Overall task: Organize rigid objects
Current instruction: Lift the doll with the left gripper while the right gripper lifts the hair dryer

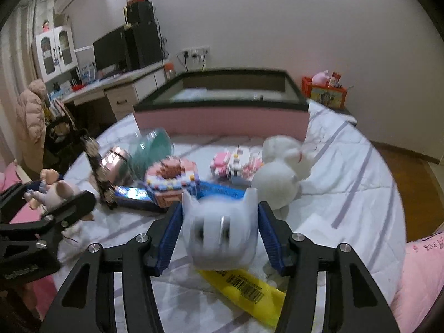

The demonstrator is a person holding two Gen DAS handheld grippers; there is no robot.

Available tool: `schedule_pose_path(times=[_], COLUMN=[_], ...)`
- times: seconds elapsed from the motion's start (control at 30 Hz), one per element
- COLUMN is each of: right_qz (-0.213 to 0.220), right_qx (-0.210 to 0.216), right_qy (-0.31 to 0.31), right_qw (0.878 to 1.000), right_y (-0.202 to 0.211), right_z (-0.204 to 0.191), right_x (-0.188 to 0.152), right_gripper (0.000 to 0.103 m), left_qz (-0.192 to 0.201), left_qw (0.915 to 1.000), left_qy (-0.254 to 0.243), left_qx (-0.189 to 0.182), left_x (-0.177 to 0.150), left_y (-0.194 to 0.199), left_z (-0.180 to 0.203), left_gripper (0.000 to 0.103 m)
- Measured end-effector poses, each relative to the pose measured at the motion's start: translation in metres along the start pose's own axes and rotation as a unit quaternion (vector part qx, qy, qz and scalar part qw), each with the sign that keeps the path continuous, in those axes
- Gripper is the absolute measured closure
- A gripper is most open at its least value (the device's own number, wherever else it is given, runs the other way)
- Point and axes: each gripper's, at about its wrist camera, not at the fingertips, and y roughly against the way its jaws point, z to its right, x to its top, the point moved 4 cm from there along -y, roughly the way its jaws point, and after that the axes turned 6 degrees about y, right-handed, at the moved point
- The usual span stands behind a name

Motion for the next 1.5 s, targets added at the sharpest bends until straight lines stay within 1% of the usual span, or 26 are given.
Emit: schedule_pose_path(times=[0.13, 0.23, 0.27, 0.3, 0.4, 0.47, 0.57, 0.63, 0.67, 0.73, 0.8, 0.83, 1.0, 1.1, 1.23, 1.43, 1.5], right_qz=[0.014, 0.008, -0.003, -0.005, -0.015, -0.009, -0.011, -0.019, -0.026, -0.027, -0.037, -0.047, -0.058, -0.052, -0.023, 0.019, 0.022], right_qx=[-0.001, -0.001, 0.000, 0.006, 0.031, 0.031, 0.033, 0.035, 0.037, 0.041, 0.040, 0.036, 0.028, 0.027, 0.018, 0.008, 0.006], right_qy=[0.004, 0.001, 0.000, -0.006, -0.021, -0.024, -0.031, -0.031, -0.031, -0.036, -0.031, -0.028, -0.017, -0.016, -0.014, -0.009, -0.008], right_qw=[1.000, 1.000, 1.000, 1.000, 0.999, 0.999, 0.999, 0.999, 0.998, 0.998, 0.998, 0.998, 0.998, 0.998, 0.999, 1.000, 1.000], right_y=[0.013, 0.012, 0.008, 0.005, -0.006, -0.008, -0.015, -0.022, -0.027, -0.032, -0.039, -0.044, -0.050, -0.047, -0.030, 0.005, 0.011], right_z=[-0.002, -0.001, 0.000, 0.000, 0.003, 0.002, 0.005, 0.004, 0.003, 0.001, -0.002, -0.003, -0.007, -0.007, -0.010, -0.014, -0.015], right_x=[0.005, 0.001, -0.002, -0.005, -0.013, -0.011, -0.005, -0.003, -0.003, -0.002, -0.002, -0.003, 0.000, -0.001, 0.003, 0.013, 0.015], right_gripper=[0.049, 0.050, 0.051, 0.053, 0.053, 0.053, 0.051, 0.044, 0.043, 0.042, 0.042, 0.042, 0.042, 0.042, 0.042, 0.042, 0.042], left_qz=[0.012, 0.012, 0.012, 0.009, 0.003, 0.001, -0.002, -0.005, -0.006, -0.009, -0.011, -0.013, -0.020, -0.019, -0.014, 0.014, 0.018], left_qw=[0.9999, 0.9999, 0.9999, 0.9999, 0.9999, 0.9999, 0.9999, 0.9999, 0.9999, 0.9999, 0.9998, 0.9998, 0.9997, 0.9998, 0.9998, 0.9998, 0.9998], left_qy=[-0.006, -0.011, -0.012, -0.012, -0.014, -0.013, -0.011, -0.011, -0.012, -0.013, -0.015, -0.015, -0.012, -0.010, -0.010, -0.013, -0.008], left_qx=[-0.002, -0.001, -0.001, -0.001, 0.002, 0.004, 0.005, 0.005, 0.004, 0.004, 0.003, 0.004, 0.005, 0.005, 0.008, 0.008, 0.006], left_x=[0.004, 0.003, 0.002, 0.001, -0.003, -0.003, -0.002, -0.001, -0.001, -0.001, -0.001, -0.001, -0.001, -0.001, 0.001, 0.009, 0.010], left_y=[0.008, 0.012, 0.012, 0.012, 0.010, 0.008, 0.004, 0.000, -0.001, -0.004, -0.007, -0.009, -0.017, -0.017, -0.013, 0.006, 0.010], left_z=[0.008, 0.012, 0.013, 0.013, 0.012, 0.012, 0.012, 0.012, 0.012, 0.013, 0.013, 0.013, 0.010, 0.008, 0.006, 0.005, 0.003], left_gripper=[0.021, 0.021, 0.021, 0.021, 0.021, 0.021, 0.021, 0.021, 0.021, 0.021, 0.021, 0.021, 0.021, 0.021, 0.021, 0.021, 0.021])
